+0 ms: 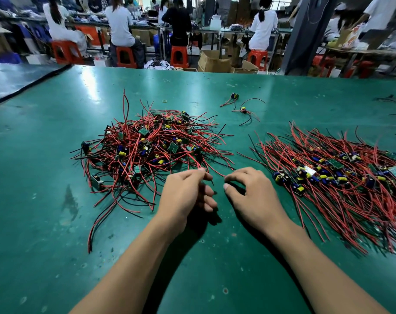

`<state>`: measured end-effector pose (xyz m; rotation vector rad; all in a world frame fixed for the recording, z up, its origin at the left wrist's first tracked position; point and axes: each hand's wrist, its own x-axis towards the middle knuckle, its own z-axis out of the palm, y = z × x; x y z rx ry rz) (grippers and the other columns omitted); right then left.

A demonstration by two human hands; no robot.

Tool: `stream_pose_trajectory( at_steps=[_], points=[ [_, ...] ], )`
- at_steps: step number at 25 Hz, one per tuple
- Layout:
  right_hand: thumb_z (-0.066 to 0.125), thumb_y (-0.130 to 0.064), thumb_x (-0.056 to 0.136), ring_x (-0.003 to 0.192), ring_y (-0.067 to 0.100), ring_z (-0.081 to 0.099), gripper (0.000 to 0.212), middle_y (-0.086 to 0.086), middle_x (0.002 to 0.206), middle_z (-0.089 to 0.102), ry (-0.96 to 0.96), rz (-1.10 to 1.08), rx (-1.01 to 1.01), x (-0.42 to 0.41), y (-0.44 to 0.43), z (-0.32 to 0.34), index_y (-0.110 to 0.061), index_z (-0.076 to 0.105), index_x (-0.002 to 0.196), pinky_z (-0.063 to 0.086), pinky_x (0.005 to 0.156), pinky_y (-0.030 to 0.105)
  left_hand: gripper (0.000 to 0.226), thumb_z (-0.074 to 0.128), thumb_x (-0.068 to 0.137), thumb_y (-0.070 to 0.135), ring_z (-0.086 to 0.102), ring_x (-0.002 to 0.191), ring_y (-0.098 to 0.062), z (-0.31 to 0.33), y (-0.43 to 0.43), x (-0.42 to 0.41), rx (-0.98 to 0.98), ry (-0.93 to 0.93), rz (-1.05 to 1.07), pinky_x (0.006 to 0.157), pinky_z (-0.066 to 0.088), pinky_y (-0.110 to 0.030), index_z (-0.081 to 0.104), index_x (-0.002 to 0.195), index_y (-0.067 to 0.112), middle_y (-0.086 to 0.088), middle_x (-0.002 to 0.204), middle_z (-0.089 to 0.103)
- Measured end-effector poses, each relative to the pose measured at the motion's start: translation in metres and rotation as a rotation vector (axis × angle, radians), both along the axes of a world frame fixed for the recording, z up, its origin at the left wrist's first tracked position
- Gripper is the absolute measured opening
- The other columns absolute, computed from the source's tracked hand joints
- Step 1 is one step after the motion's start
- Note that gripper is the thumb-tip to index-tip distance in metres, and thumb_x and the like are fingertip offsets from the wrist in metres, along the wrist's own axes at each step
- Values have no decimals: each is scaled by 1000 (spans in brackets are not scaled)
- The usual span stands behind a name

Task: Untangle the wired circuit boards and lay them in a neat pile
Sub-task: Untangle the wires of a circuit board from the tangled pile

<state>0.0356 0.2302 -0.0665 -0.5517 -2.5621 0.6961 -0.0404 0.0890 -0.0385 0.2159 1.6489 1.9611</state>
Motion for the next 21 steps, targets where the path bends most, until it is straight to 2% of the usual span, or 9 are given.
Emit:
stream_pose_trajectory(
  at_steps=[3, 5, 8, 11, 12, 14, 17, 19, 21],
  points=[
    [72, -31, 85, 113, 22, 57, 32, 1, 116, 64, -3, 5, -30, -1, -1, 1, -17, 72, 115, 44, 102, 42, 29, 56, 96, 17, 51, 38, -19, -3, -1, 15, -139, 271, -102, 40, 37, -18, 68, 77, 0, -9, 52, 58],
    [66, -35, 76, 116, 23, 58, 56, 3, 124, 61, -15, 43, -95, 1, -2, 7, -17, 64, 129, 45, 103, 46, 27, 57, 92, 12, 49, 37, -17, -3, -1, 24, -165, 359, -213, 41, 36, -18, 65, 70, -2, -8, 51, 57],
    [57, -27, 66, 121, 24, 55, 80, 2, 131, 58, -69, 149, -115, 4, 0, 10, -26, 49, 146, 42, 106, 46, 24, 59, 87, 9, 46, 34, -12, 0, -1, 34, -62, 236, -463, 39, 36, -17, 64, 66, 1, -3, 47, 55],
    [68, -25, 84, 116, 11, 58, 55, -3, 122, 65, -26, 182, -86, 3, 0, 7, -30, 58, 138, 42, 105, 29, 16, 63, 78, 16, 48, 37, -12, 4, -4, 39, 67, 26, -674, 39, 39, -17, 68, 67, 6, -5, 49, 56],
    [74, -23, 86, 109, 5, 61, 44, -3, 114, 69, 53, 162, -162, 2, -3, 7, -27, 66, 129, 44, 97, 20, 18, 65, 76, 19, 49, 38, -12, 3, -4, 40, 97, -6, -714, 41, 39, -18, 68, 72, 2, -6, 50, 57],
    [77, -15, 86, 90, -5, 65, 28, -3, 100, 72, 181, 144, -408, 2, -7, 8, -18, 75, 114, 44, 82, 8, 42, 69, 76, 35, 51, 42, -12, 0, -3, 36, 130, -47, -721, 44, 36, -19, 63, 86, -5, -4, 54, 59],
    [73, -13, 89, 82, 6, 68, 23, 1, 94, 75, 226, 174, -730, 5, -7, 13, -14, 73, 112, 52, 76, 19, 66, 61, 76, 72, 51, 48, -15, 0, -4, 23, 159, -115, -629, 47, 39, -23, 67, 77, 6, -3, 59, 56],
    [69, -8, 91, 80, 14, 67, 25, 5, 95, 74, 284, 208, -999, 5, -5, 19, -10, 69, 115, 54, 72, 24, 72, 53, 69, 79, 54, 51, -17, 1, -7, 14, 209, -143, -562, 50, 42, -25, 71, 71, 10, -6, 63, 57],
    [64, -9, 92, 76, 15, 67, 27, 4, 93, 73, 331, 184, -1221, 3, -3, 26, -15, 66, 119, 52, 68, 27, 77, 51, 64, 81, 55, 51, -19, 1, -8, 7, 247, -172, -455, 50, 44, -26, 72, 72, 7, -9, 67, 59]
  ],
)
